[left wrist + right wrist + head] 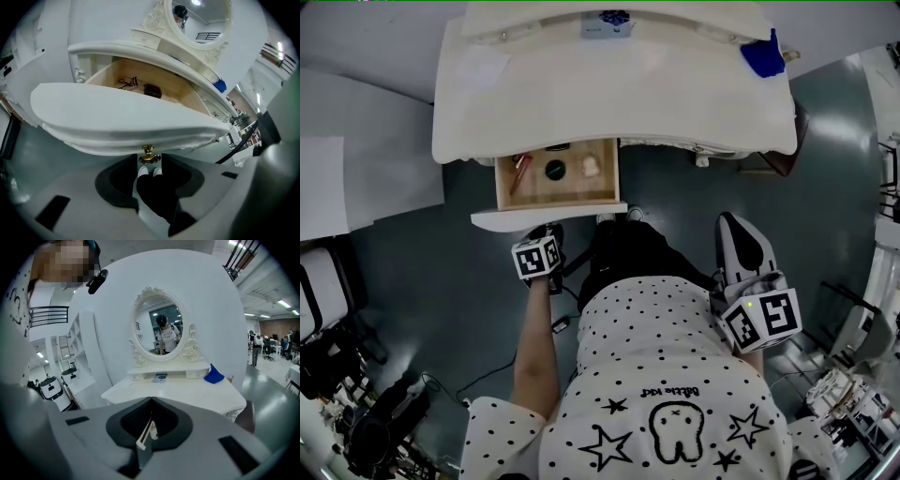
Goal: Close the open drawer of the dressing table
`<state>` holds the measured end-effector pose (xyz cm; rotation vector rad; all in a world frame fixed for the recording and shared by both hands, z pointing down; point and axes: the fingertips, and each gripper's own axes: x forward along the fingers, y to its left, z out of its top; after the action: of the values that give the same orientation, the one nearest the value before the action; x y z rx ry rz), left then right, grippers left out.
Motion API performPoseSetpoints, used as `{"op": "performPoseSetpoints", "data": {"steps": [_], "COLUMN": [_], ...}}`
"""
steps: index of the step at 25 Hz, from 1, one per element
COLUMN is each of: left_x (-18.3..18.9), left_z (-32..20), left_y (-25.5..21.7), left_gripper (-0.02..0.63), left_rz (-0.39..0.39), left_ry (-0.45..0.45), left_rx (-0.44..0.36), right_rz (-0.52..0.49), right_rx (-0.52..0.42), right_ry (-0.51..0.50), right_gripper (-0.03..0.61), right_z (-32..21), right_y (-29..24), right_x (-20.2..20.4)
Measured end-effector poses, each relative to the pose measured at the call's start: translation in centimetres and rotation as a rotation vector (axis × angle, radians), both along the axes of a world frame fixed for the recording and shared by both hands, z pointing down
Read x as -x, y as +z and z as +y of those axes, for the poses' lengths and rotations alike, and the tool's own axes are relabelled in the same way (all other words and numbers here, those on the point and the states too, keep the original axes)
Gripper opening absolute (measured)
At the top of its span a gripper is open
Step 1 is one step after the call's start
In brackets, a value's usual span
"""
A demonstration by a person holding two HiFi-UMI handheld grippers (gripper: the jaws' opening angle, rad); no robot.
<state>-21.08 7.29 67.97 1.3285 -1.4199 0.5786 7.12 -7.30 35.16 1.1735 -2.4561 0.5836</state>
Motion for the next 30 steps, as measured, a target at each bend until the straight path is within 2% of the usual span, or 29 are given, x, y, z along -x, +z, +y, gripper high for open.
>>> {"op": "performPoseSetpoints", "data": {"steps": [9, 30], "left_x": [0.1, 1.3], "left_z": [-0.8, -4.0], "left_y": [0.2, 0.2], "left_gripper": [0.153, 0.152], "left_rz": [-0.058, -0.078], "left_ry": [0.017, 0.014], "left_rx": [-0.012, -0.021], "right_rz": [-0.002, 0.008], "right_rx": [0.001, -0.004], "right_ry": [0.004, 0.063], "right_gripper": [0.009, 0.009], "right_z": [0.0, -0.1], "right_y": [0.1, 0.0], "right_x": [0.0, -1.5]}}
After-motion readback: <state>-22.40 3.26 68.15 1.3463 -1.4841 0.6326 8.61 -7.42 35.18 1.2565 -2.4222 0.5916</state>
